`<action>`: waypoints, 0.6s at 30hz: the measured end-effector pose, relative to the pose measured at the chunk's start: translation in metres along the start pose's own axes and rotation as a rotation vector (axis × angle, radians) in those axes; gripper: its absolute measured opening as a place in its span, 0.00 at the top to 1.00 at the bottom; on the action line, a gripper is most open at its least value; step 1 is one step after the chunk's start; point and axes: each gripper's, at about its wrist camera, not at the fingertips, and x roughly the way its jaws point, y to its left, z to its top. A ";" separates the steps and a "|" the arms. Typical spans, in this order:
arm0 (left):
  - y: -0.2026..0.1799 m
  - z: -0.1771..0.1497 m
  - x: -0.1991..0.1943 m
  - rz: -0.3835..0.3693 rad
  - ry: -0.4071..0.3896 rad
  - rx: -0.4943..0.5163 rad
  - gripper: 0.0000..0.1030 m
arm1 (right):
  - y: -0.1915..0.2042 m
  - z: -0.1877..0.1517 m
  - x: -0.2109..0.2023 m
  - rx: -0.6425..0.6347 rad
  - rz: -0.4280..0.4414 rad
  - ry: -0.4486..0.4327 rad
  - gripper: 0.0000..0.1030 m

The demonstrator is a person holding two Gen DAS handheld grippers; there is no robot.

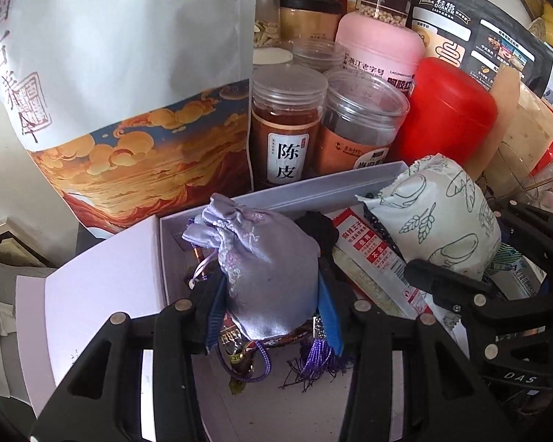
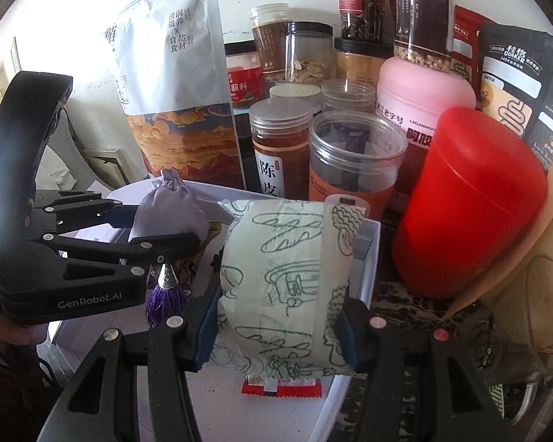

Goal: Organize objects
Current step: 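Lower the pouch and white packet into the box and open both tools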

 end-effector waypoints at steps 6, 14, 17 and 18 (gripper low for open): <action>-0.003 -0.002 0.006 -0.015 0.005 0.010 0.59 | 0.002 -0.004 0.013 -0.003 0.006 0.029 0.47; -0.008 -0.008 0.027 0.037 0.048 0.029 0.59 | 0.003 -0.010 0.028 0.003 0.004 0.077 0.47; -0.009 -0.009 0.030 0.043 0.052 0.030 0.59 | 0.002 -0.011 0.029 0.002 0.007 0.082 0.47; -0.010 -0.009 0.030 0.044 0.050 0.030 0.59 | 0.003 -0.011 0.030 0.000 0.003 0.089 0.46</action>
